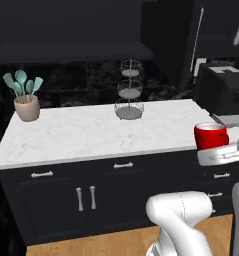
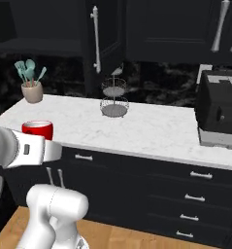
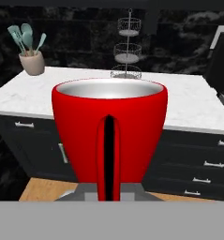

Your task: Gather all objects into one cabinet and sort the glasses and bowls to opposite sides.

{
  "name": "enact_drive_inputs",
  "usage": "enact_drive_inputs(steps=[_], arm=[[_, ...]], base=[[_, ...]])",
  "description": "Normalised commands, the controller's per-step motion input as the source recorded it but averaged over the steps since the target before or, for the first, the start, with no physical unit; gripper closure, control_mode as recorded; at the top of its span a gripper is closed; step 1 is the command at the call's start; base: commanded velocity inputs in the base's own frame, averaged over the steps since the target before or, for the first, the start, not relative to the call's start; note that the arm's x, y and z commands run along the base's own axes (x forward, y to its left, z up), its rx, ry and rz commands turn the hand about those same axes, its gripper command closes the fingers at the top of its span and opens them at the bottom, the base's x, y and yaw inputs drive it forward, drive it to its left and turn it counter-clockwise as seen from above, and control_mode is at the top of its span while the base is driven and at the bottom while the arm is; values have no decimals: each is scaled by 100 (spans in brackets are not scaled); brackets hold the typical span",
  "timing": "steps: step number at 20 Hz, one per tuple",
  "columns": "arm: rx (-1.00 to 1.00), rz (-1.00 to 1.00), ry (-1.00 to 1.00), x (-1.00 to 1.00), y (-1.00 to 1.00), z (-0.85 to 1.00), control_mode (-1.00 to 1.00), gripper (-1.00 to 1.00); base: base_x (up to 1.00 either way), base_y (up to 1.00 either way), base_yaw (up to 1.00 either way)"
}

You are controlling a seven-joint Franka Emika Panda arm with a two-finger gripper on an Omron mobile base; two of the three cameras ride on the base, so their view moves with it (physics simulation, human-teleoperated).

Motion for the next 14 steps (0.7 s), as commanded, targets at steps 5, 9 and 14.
enact_drive_inputs(steps=[5, 9, 14], arm=[[0, 0, 0, 0, 0, 0, 100, 100], [0, 0, 0, 0, 0, 0, 100, 100], [0, 0, 0, 0, 0, 0, 100, 100]], base=[[0, -100, -6], [0, -100, -5], [0, -100, -4]])
